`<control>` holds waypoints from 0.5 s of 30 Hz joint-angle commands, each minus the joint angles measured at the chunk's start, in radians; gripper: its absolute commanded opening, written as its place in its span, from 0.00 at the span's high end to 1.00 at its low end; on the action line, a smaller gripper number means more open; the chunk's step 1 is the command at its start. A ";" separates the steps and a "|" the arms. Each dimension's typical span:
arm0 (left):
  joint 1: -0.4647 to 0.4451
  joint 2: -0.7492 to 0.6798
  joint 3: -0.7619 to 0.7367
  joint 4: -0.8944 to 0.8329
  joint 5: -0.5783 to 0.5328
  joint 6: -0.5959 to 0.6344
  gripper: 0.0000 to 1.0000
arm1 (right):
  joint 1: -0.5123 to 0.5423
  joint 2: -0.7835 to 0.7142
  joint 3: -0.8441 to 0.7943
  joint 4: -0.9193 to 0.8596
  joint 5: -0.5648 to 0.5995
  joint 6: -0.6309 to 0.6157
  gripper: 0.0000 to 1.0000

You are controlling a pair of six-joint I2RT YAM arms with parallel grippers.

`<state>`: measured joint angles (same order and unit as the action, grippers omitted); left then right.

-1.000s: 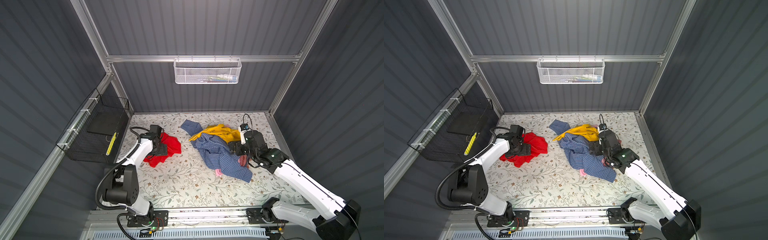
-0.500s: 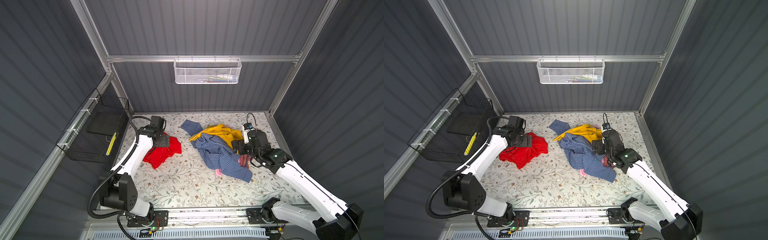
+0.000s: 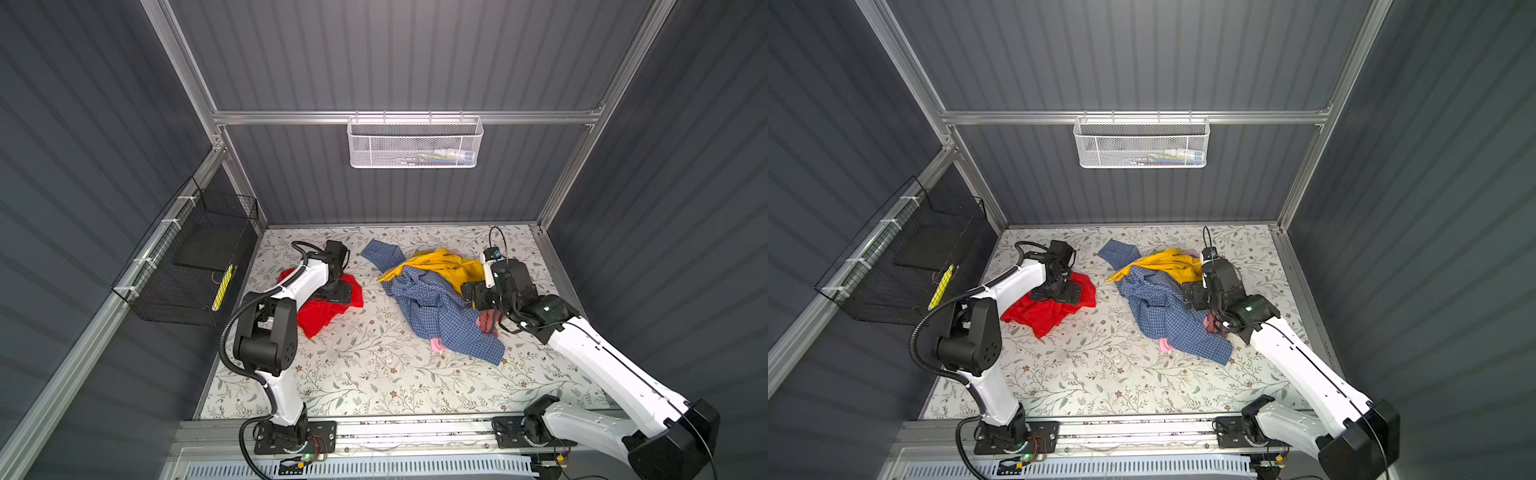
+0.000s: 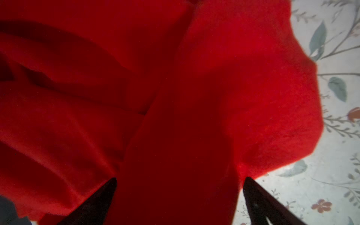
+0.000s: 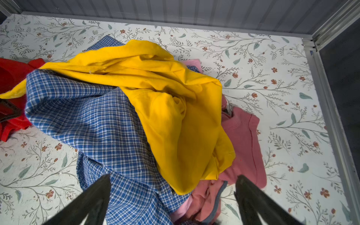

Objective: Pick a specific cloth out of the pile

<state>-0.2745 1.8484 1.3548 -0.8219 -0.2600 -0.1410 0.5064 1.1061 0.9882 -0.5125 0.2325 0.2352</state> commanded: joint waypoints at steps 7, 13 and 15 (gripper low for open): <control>-0.008 0.141 0.027 0.016 -0.048 -0.004 0.00 | -0.005 0.006 0.014 -0.042 -0.005 0.006 0.01; -0.012 0.206 0.017 0.006 -0.071 -0.012 0.05 | -0.005 0.006 0.022 -0.051 0.004 -0.002 0.01; -0.013 0.215 0.004 0.014 -0.068 -0.009 0.12 | -0.005 0.006 0.024 -0.053 0.005 -0.006 0.01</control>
<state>-0.2852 1.9827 1.3994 -0.8082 -0.3027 -0.1429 0.5064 1.1065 0.9890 -0.5499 0.2321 0.2344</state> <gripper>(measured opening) 0.896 0.991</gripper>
